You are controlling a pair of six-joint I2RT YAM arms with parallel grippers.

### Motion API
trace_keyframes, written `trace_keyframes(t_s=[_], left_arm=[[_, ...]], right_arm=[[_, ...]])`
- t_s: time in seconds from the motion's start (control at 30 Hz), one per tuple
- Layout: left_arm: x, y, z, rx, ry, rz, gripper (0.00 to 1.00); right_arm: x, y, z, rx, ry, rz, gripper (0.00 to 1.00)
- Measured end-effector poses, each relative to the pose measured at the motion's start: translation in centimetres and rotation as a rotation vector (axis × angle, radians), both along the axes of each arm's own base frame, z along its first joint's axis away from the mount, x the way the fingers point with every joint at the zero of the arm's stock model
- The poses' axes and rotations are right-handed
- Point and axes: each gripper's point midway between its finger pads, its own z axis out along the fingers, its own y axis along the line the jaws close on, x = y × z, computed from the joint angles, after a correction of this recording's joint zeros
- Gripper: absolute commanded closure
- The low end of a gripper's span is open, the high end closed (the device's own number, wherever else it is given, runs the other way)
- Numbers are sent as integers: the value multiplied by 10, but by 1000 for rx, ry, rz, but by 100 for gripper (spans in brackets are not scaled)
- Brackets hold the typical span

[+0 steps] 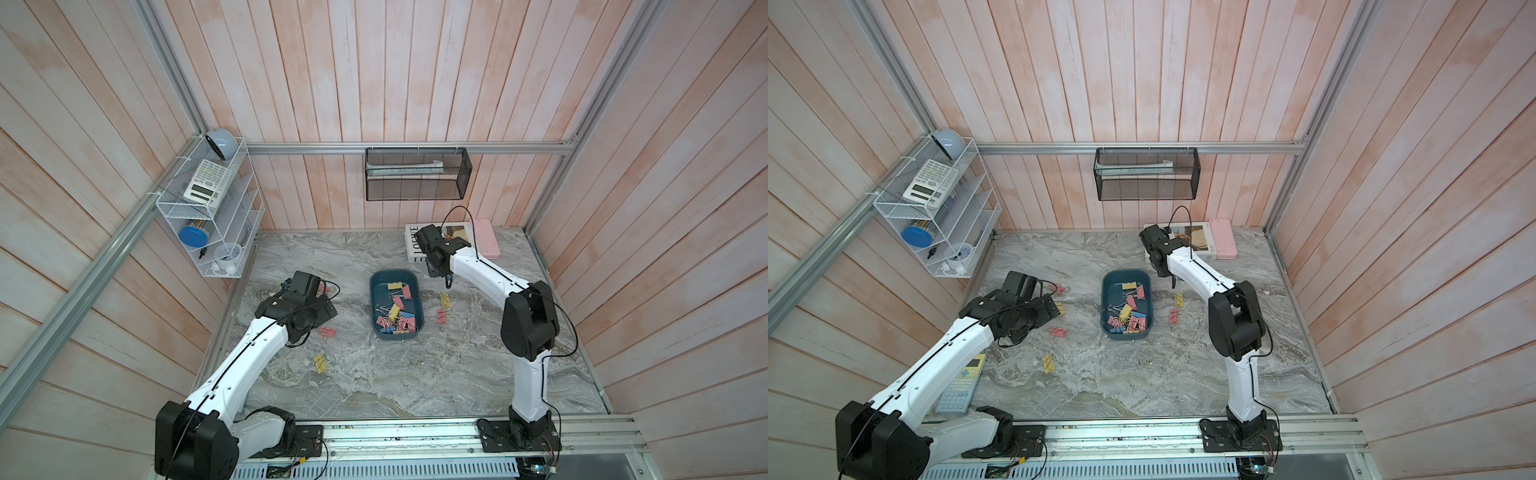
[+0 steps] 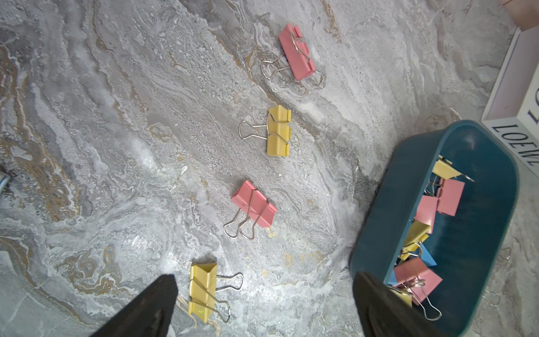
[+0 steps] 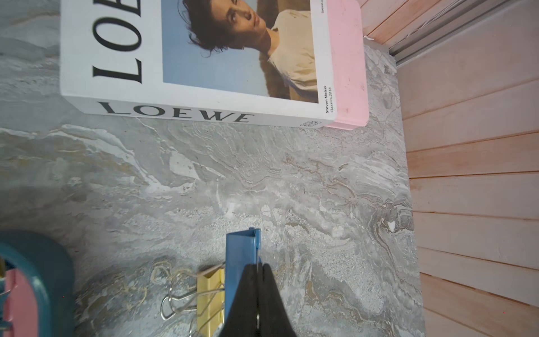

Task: Take out the binder clips from the storage box
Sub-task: Place the binder clip at the center of the board.

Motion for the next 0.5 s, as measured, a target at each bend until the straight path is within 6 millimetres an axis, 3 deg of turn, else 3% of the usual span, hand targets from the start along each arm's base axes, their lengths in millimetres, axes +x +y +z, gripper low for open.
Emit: trace_keyframes(t_s=[0.2,0.4,0.5], left_arm=[[-1,-5,0,-27,7,-14,0],[0,-11,1,-57,1,-29,0],[2,-14,3,-73,-4,-36,0]], right_arm=[[6,1,-44,-42,73,-3,100],[11,2,-57,-63,83,-2,100],[15,4,-57,-63,74,1,86]])
